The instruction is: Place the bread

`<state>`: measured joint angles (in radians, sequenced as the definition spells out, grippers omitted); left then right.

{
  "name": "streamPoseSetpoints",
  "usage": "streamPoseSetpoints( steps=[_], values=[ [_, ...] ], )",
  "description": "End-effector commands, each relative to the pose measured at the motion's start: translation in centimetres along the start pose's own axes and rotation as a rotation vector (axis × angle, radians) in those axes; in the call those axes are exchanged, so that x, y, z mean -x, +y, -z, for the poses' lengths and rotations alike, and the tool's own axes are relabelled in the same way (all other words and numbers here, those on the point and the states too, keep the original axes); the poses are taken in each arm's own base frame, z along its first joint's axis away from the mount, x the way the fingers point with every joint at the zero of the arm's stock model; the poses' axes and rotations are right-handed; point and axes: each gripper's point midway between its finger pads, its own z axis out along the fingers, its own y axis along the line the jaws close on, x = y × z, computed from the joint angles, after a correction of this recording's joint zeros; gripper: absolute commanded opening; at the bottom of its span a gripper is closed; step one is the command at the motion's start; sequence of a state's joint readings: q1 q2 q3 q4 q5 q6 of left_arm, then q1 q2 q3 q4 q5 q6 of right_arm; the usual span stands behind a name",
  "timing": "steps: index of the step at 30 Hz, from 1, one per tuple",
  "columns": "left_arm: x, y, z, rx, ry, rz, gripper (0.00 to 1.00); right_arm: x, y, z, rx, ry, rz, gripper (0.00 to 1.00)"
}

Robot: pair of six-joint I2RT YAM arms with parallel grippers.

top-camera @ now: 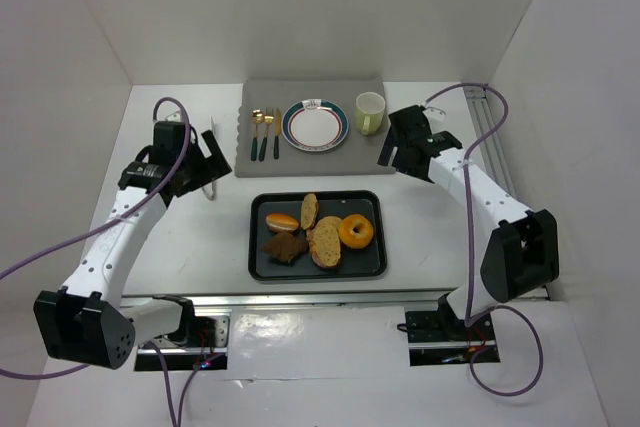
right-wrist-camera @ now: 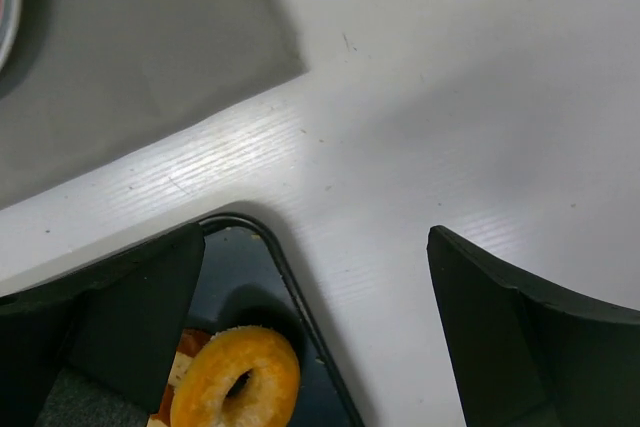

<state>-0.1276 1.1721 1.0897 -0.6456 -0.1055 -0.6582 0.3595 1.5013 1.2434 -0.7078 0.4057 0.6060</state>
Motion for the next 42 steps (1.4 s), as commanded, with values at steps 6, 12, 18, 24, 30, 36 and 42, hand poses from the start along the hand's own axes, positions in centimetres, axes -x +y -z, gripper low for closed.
streamPoseSetpoints(
  steps=[6, 12, 18, 24, 30, 36, 42],
  values=[
    [1.5, 1.0, -0.2, 0.075, -0.026, 0.003, 1.0, 1.0, -1.5, 0.9, -0.038, -0.047, -0.063, 1.0],
    [0.9, 4.7, -1.7, 0.275, 0.024, -0.049, 1.0, 1.3, -1.9, 0.8, -0.057, -0.049, -0.076, 1.0],
    [-0.5, 5.3, -2.8, 0.237, 0.116, -0.047, 1.0, 1.6, -1.3, -0.6, -0.08, -0.05, -0.08, 1.0],
    [-2.4, 6.4, -5.9, 0.226, 0.245, -0.002, 1.0, 1.2, -1.8, -1.6, -0.119, -0.018, -0.042, 1.0],
    [-3.3, 6.9, -10.0, 0.236, 0.332, 0.065, 1.0, 0.5, -1.8, -2.4, -0.082, -0.002, -0.042, 1.0],
    [-1.4, 8.0, -13.6, 0.315, 0.323, 0.06, 1.0, 0.7, -2.0, -2.2, -0.081, 0.003, -0.049, 1.0],
    [0.5, 8.9, -18.3, 0.405, 0.376, 0.04, 1.0, 0.5, -1.5, -2.6, -0.066, 0.013, -0.059, 1.0]
  ],
)
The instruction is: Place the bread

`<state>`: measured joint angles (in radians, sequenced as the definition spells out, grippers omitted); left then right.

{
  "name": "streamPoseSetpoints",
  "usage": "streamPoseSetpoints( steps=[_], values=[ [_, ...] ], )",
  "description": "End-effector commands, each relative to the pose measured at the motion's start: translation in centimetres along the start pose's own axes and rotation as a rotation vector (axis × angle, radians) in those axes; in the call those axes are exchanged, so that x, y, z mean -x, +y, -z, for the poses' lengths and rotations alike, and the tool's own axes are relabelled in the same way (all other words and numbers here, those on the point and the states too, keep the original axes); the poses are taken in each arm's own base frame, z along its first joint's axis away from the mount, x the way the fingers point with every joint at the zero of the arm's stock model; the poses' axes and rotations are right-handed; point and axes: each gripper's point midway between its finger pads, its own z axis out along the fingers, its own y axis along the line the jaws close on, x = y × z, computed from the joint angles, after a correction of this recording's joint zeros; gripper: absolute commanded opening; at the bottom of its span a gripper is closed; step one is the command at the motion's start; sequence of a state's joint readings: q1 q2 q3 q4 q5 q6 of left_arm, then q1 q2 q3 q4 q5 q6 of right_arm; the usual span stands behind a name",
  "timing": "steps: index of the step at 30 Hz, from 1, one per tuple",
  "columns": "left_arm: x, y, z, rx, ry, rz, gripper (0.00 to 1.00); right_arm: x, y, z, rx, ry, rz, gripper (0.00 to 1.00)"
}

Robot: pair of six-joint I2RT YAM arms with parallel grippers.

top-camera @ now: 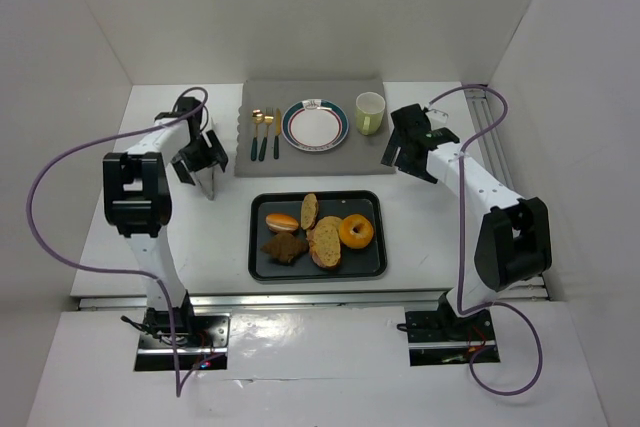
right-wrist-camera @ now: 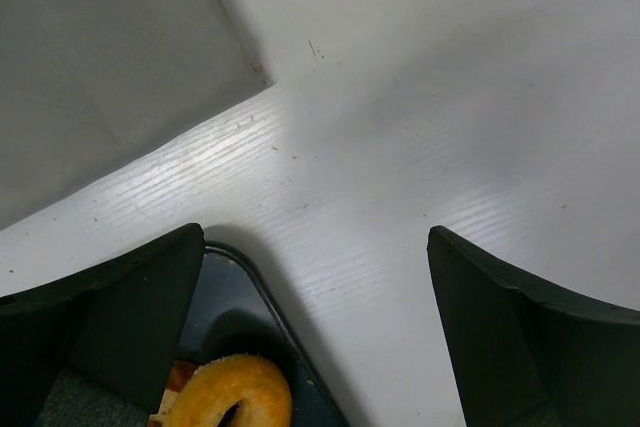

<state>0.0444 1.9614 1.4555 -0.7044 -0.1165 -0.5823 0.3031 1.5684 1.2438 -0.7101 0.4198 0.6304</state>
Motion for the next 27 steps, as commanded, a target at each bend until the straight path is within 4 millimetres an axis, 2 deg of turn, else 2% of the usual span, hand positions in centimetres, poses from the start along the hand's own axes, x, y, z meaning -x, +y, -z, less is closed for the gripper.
streamPoseSetpoints(
  steps=[1, 2, 3, 5, 6, 8, 9, 11, 13, 15, 16, 17, 18, 19, 22, 23, 24, 25, 26, 27],
  values=[
    [2.3, 0.2, -1.6, 0.062, 0.005, 0.024, 1.0, 0.8, 0.4, 0.0, 0.027, -0.015, -0.026, 1.0],
    [3.5, -0.1, -1.4, 0.068, -0.017, 0.026, 1.0, 0.8, 0.6, 0.0, 0.034, -0.009, -0.036, 1.0],
    [3.5, 0.0, -2.5, 0.084, -0.005, 0.023, 1.0, 0.4, 0.7, -0.3, 0.035, 0.004, -0.032, 1.0],
    [3.7, 0.1, -3.0, 0.106, 0.012, 0.02, 1.0, 0.2, 0.7, -0.6, 0.03, 0.011, -0.038, 1.0],
    [4.4, -0.3, -3.0, 0.101, 0.002, 0.021, 1.0, -0.2, 0.7, -0.7, 0.032, 0.023, -0.034, 1.0],
    [4.3, 0.1, -4.1, 0.114, 0.021, 0.027, 1.0, -0.2, 0.7, -0.7, 0.032, 0.024, -0.044, 1.0],
    [4.7, -0.1, -3.9, 0.108, 0.009, 0.029, 1.0, -0.5, 0.5, -0.8, 0.026, 0.03, -0.04, 1.0],
    [4.7, 0.1, -4.7, 0.124, 0.018, 0.018, 0.99, -0.5, 0.5, -0.8, 0.026, 0.03, -0.04, 1.0],
    [5.7, 0.0, -4.7, 0.103, -0.008, 0.022, 0.91, -0.5, 0.5, -0.8, 0.026, 0.03, -0.04, 1.0],
    [5.3, -0.3, -4.8, 0.063, -0.013, -0.022, 0.71, -0.4, 1.1, -0.8, 0.059, 0.03, -0.019, 1.0],
    [6.1, -0.8, -4.2, 0.031, -0.051, -0.037, 0.68, -0.2, 1.4, -0.5, 0.083, 0.022, -0.027, 1.0],
    [6.1, -0.8, -4.5, 0.03, -0.054, -0.048, 0.65, 0.0, 1.5, -0.3, 0.089, 0.015, -0.031, 1.0],
    [6.3, -0.9, -4.0, 0.017, -0.06, -0.056, 0.62, -0.2, 1.6, -0.2, 0.105, 0.014, -0.034, 1.0],
    [6.8, -1.1, -3.3, 0.005, -0.085, -0.064, 0.55, -0.2, 1.6, -0.2, 0.105, 0.014, -0.034, 1.0],
    [7.7, -1.4, -1.3, -0.02, -0.125, -0.112, 0.45, -0.1, 1.6, 0.0, 0.111, 0.007, -0.049, 1.0],
    [8.4, -1.7, 0.8, -0.05, -0.17, -0.108, 0.38, -0.1, 1.6, 0.0, 0.111, 0.007, -0.049, 1.0],
    [8.7, -2.4, 2.3, -0.078, -0.207, -0.128, 0.36, -0.1, 1.6, 0.0, 0.111, 0.007, -0.049, 1.0],
    [8.1, -2.4, 3.1, -0.086, -0.221, -0.152, 0.34, -0.3, 1.4, 0.0, 0.105, 0.015, -0.045, 1.0],
    [8.5, -3.4, 6.6, -0.128, -0.299, -0.178, 0.3, 0.0, 1.6, 0.1, 0.11, 0.008, -0.048, 1.0],
    [8.1, -4.1, 8.0, -0.157, -0.327, -0.202, 0.27, 0.1, 1.5, 0.1, 0.102, 0.002, -0.049, 1.0]
  ],
)
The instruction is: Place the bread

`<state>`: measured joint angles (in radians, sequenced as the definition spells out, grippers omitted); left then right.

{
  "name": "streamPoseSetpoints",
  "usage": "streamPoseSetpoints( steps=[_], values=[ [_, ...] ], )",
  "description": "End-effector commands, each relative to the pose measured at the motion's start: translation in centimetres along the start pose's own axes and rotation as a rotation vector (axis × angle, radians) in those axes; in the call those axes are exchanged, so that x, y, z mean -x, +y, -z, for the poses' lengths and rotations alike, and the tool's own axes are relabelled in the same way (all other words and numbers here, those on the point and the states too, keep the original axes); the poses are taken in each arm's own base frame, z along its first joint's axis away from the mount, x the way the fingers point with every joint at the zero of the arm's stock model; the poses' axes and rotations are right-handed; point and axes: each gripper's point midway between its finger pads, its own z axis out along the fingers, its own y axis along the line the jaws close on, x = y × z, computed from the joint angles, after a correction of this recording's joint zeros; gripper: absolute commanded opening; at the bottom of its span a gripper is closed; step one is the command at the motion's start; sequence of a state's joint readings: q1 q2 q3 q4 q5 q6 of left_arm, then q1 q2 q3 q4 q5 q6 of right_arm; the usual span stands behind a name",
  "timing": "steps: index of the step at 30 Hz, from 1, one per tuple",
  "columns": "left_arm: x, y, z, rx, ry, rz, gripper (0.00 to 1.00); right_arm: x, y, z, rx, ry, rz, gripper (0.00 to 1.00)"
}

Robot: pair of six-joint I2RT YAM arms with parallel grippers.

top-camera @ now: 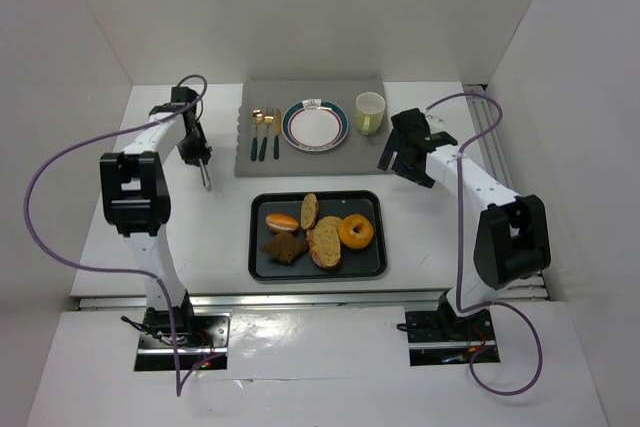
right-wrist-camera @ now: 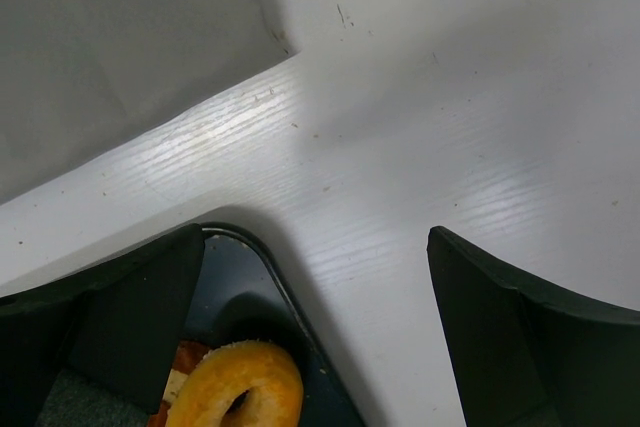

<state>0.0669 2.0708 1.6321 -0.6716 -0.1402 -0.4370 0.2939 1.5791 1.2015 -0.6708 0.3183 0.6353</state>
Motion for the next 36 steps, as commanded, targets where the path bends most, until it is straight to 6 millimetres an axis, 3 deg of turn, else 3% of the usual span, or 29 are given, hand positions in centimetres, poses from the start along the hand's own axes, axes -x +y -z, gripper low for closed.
streamPoseSetpoints(
  steps=[1, 3, 6, 7, 8, 11, 12, 18, 22, 24, 28, 31, 36],
  values=[
    [3.3, -3.3, 9.4, -0.145, -0.243, -0.112, 0.27, 2.2, 0.6, 1.3, 0.042, -0.079, -0.04, 1.0],
    [2.3, -5.4, 13.1, -0.205, -0.282, -0.155, 0.27, 1.9, 0.5, 1.0, 0.041, -0.076, -0.039, 1.0],
    [-1.3, -7.8, 15.3, -0.273, -0.243, -0.234, 0.27, 1.6, 0.3, 0.9, 0.035, -0.07, -0.036, 1.0],
    [-1.8, -8.4, 17.3, -0.31, -0.271, -0.241, 0.27, 1.6, 0.3, 0.9, 0.035, -0.07, -0.036, 1.0],
    [-3.9, -9.5, 17.5, -0.33, -0.25, -0.274, 0.24, 1.8, 0.3, 1.2, 0.041, -0.077, -0.04, 1.0],
    [-7.2, -11.1, 20.0, -0.397, -0.25, -0.341, 0.24, 2.4, 0.5, 1.9, 0.06, -0.101, -0.05, 1.0],
    [-9.5, -12.0, 20.3, -0.406, -0.228, -0.397, 0.25, 2.1, 0.4, 1.7, 0.055, -0.095, -0.047, 1.0],
    [-15.3, -10.4, 22.6, -0.347, -0.173, -0.518, 0.28, 4.5, -0.3, 5.0, 0.071, -0.196, -0.06, 1.0],
    [-17.3, -10.6, 24.2, -0.4, -0.136, -0.563, 0.34, 5.1, -0.4, 6.2, 0.09, -0.226, -0.052, 1.0],
    [-18.0, -11.0, 25.5, -0.444, -0.136, -0.571, 0.4, 5.4, -0.7, 6.5, 0.09, -0.234, -0.062, 1.0],
    [-20.4, -11.8, 26.2, -0.473, -0.081, -0.595, 0.57, 5.4, -0.8, 6.6, 0.085, -0.227, -0.068, 1.0],
    [-21.4, -12.4, 26.2, -0.472, -0.076, -0.625, 0.6, 5.4, -0.8, 6.6, 0.085, -0.227, -0.068, 1.0],
    [-21.1, -13.1, 26.6, -0.446, -0.101, -0.617, 0.6, 5.4, -1.1, 7.0, 0.084, -0.24, -0.072, 1.0]
  ],
)
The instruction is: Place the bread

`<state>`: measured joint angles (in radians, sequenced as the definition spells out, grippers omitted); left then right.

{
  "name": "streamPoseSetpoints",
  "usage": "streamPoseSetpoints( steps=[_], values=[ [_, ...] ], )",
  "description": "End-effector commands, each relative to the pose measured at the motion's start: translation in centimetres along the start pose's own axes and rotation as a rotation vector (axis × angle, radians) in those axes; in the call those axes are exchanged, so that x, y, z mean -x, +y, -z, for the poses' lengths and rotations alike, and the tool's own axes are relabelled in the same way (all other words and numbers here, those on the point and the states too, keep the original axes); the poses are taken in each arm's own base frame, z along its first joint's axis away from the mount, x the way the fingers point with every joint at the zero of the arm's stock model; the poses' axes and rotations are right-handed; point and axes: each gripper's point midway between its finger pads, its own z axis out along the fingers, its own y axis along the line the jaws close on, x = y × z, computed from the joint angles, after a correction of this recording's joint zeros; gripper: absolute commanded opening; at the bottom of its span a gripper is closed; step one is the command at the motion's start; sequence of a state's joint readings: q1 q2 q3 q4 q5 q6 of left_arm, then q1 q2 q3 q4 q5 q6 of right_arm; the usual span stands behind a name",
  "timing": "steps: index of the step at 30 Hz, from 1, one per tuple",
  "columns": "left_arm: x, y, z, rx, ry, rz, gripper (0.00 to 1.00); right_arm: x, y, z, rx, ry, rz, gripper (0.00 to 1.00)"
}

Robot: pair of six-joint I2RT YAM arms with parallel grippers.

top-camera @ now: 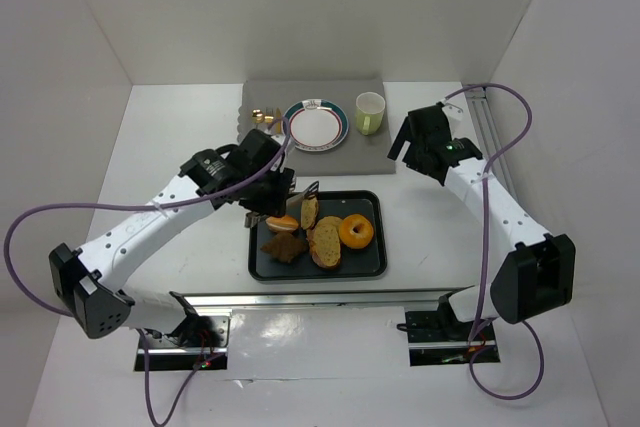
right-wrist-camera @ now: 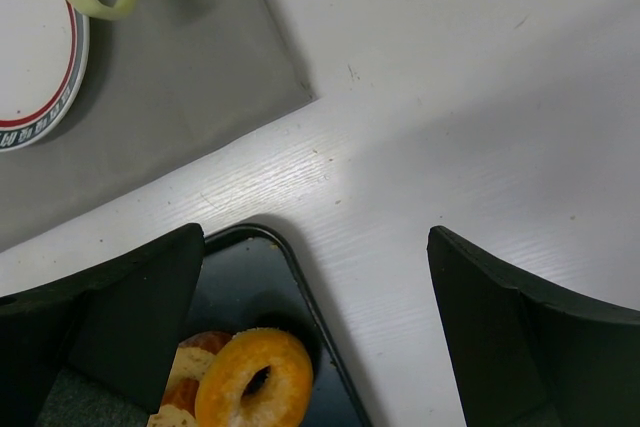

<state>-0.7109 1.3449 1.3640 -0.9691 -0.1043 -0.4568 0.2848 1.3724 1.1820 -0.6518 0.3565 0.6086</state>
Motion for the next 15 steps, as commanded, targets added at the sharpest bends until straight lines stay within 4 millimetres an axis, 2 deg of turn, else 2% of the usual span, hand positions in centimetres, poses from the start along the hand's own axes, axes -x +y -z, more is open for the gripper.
streamPoseSetpoints(
  steps=[1, 2, 5, 6, 10, 15],
  values=[
    [1.8, -0.9, 1.0, -0.001, -0.057, 0.025, 0.6, 1.8, -0.2, 1.2, 0.0, -0.062, -0.021, 1.0],
    [1.7, -1.6, 0.4, -0.005, -0.043, 0.026, 0.6, 1.6, -0.4, 1.2, -0.005, -0.055, -0.018, 1.0],
    [1.4, -2.7, 0.3, 0.024, -0.029, 0.029, 0.6, 1.8, -0.4, 1.4, 0.0, -0.062, -0.021, 1.0],
    [0.9, -2.4, -0.5, 0.074, 0.001, 0.035, 0.6, 1.8, -0.4, 1.5, 0.006, -0.07, -0.025, 1.0],
    [0.4, -3.3, -1.8, 0.142, 0.033, 0.028, 0.6, 2.0, -0.2, 1.9, 0.026, -0.081, -0.032, 1.0],
    [-0.6, -3.8, -1.8, 0.254, 0.076, 0.018, 0.6, 1.7, -0.5, 1.7, 0.008, -0.072, -0.026, 1.0]
  ],
)
